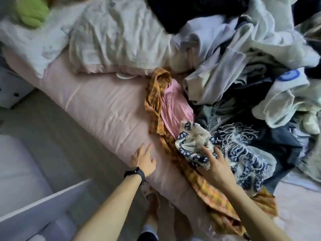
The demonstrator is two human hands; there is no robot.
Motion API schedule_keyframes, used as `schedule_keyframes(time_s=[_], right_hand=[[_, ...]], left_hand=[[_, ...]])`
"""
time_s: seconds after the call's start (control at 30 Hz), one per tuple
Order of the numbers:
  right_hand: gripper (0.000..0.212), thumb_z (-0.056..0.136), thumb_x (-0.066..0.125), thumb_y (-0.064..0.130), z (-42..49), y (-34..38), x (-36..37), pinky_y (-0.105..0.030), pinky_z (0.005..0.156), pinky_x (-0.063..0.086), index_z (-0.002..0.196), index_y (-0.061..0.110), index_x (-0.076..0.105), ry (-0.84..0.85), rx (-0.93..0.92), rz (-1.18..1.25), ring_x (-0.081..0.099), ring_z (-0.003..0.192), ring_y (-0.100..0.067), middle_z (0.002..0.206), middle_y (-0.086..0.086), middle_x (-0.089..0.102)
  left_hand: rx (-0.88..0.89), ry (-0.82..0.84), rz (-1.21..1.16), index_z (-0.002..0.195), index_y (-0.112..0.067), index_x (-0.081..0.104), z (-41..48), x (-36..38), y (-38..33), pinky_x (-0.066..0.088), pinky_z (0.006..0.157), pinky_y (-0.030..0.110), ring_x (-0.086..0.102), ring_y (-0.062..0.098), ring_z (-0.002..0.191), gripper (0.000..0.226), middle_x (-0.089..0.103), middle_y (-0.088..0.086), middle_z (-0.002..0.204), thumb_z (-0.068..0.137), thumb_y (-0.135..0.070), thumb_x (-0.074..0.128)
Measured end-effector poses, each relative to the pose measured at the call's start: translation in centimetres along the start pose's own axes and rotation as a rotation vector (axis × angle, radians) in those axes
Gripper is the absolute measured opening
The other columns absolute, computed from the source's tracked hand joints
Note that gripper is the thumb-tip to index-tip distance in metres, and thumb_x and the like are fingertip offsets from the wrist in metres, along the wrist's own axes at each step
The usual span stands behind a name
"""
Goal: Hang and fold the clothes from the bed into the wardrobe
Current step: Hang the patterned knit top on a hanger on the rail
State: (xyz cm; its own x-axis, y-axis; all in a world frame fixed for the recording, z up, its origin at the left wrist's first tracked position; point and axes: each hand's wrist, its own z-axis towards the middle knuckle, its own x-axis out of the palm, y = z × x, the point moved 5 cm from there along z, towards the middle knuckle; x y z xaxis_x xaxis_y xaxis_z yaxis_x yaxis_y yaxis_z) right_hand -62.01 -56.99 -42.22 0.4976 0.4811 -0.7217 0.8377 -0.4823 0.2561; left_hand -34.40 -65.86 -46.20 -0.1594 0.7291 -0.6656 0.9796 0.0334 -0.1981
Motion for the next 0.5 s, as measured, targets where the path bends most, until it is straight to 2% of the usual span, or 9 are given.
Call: schedule_keyframes(time_s=[0.13, 0.23, 0.3, 0.4, 0.5], right_hand=[[0.054, 0.095, 0.063, 0.038, 2.3, -1.2, 3.3, -0.048, 0.101, 0.045, 0.145, 0.033, 0.043, -0.108, 0.009, -0.043, 0.046, 0.127, -0.042, 0.152, -0.016, 0.037], [0.04, 0.096, 0.062, 0.026, 2.3, -1.2, 2.8, -0.042, 0.075, 0.054, 0.135, 0.023, 0.054, -0.235, 0.004, 0.058, 0.06, 0.101, -0.036, 0.128, -0.012, 0.054], [0.035, 0.097, 0.058, 0.026, 1.1, -0.8, 0.7, -0.039, 0.065, 0.052, 0.132, 0.023, 0.053, -0.316, 0.034, 0.122, 0.062, 0.088, -0.033, 0.118, -0.011, 0.055], [0.033, 0.092, 0.061, 0.016, -1.5, 1.0, -4.2, -0.034, 0.072, 0.04, 0.124, 0.022, 0.053, -0.461, -0.006, 0.257, 0.055, 0.094, -0.028, 0.111, -0.007, 0.055], [0.031, 0.09, 0.064, 0.01, -4.7, 5.1, -12.2, -0.034, 0.078, 0.038, 0.119, 0.02, 0.057, -0.554, -0.145, 0.378, 0.053, 0.1, -0.023, 0.109, -0.003, 0.059]], left_hand=[[0.039, 0.083, 0.018, 0.159, -0.033, 0.006, 3.0, 4.8, 1.9, 0.015, 0.123, 0.041, 0.007, 0.026, 0.153, 0.073, -0.01, -0.003, 0.167, 0.099, -0.039, 0.047], [0.075, 0.122, 0.049, 0.159, -0.032, 0.002, 4.0, 6.1, 2.7, 0.012, 0.124, 0.038, 0.002, 0.024, 0.153, 0.077, -0.012, -0.002, 0.167, 0.098, -0.038, 0.048], [0.073, 0.213, 0.018, 0.16, -0.03, 0.007, 3.5, 5.3, 2.8, 0.02, 0.122, 0.039, 0.013, 0.027, 0.152, 0.073, -0.002, 0.0, 0.167, 0.099, -0.036, 0.048], [0.097, 0.279, -0.015, 0.156, -0.016, 0.026, 1.6, 1.8, 1.8, 0.039, 0.11, 0.04, 0.04, 0.031, 0.139, 0.059, 0.033, 0.013, 0.158, 0.103, -0.03, 0.046], [0.135, 0.196, -0.074, 0.151, -0.015, 0.037, -2.1, -5.5, -0.5, 0.045, 0.101, 0.037, 0.053, 0.033, 0.127, 0.049, 0.05, 0.013, 0.146, 0.104, -0.027, 0.045]])
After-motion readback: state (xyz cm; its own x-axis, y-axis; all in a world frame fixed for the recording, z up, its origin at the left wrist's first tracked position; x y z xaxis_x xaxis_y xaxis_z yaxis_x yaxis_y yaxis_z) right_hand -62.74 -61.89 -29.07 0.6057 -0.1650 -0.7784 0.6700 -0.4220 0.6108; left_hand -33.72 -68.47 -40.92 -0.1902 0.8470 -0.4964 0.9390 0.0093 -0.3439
